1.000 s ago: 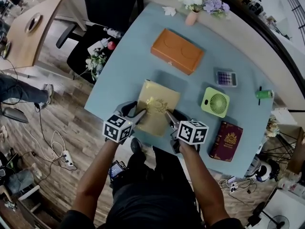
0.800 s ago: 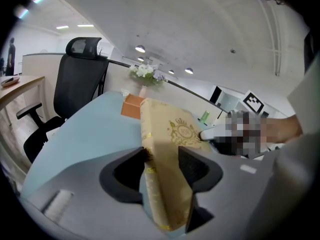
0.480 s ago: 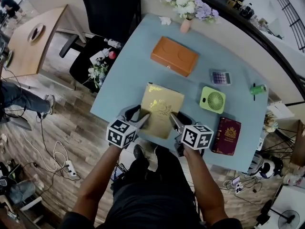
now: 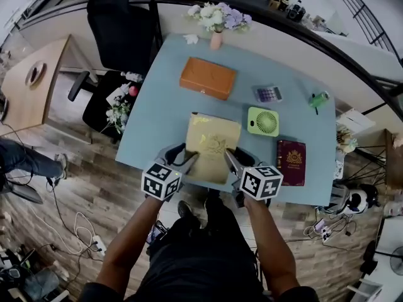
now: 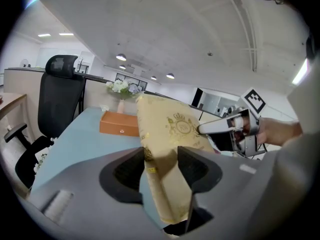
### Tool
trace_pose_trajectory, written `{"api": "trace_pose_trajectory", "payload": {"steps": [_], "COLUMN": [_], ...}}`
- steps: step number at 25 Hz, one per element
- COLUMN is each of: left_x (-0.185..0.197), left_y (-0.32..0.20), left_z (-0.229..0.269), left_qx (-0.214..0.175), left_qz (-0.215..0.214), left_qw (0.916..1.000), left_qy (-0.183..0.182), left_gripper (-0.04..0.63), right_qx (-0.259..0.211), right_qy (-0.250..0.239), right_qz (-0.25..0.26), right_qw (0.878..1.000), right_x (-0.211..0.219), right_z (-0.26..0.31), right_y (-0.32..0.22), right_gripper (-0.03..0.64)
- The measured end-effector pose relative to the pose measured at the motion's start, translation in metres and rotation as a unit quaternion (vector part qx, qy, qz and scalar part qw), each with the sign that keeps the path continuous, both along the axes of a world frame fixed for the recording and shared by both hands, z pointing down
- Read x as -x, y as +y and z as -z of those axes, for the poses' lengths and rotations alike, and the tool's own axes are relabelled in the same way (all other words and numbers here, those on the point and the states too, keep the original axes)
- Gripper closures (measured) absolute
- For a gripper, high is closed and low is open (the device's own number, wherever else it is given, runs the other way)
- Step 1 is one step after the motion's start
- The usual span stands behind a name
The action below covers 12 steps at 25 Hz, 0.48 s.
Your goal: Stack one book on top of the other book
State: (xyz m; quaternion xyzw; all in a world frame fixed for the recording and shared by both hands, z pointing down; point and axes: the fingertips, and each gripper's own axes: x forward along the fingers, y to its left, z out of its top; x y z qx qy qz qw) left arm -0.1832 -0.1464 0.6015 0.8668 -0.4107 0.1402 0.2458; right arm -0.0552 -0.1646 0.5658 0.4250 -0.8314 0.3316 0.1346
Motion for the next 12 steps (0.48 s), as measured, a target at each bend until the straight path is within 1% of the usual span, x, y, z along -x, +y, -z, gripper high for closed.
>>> {"api": "trace_pose_trajectory", "payload": {"steps": [5,12], "left_x": [-0.032,-0.081], "left_y": [0.008,0.009], "left_z": [0.01,0.016], "left_qx": [-0.008,-0.005], "left_qz": [-0.032,-0.049], "left_qw": [0.9994,0.9987], "left_qy": [0.006,0.011], "left_gripper": [0.368,0.369], "right_qx": [-0.015,-0.025], "right_qy": [0.005,0.006], "right_qz": [-0.026,-0.044], "right_qw": [1.0,0.999], "right_x": [-0.032,-0.08], "right_z": [0.016,0.027], "right_y": [0.012,0.014], "right_gripper": [0.5,0.502]}}
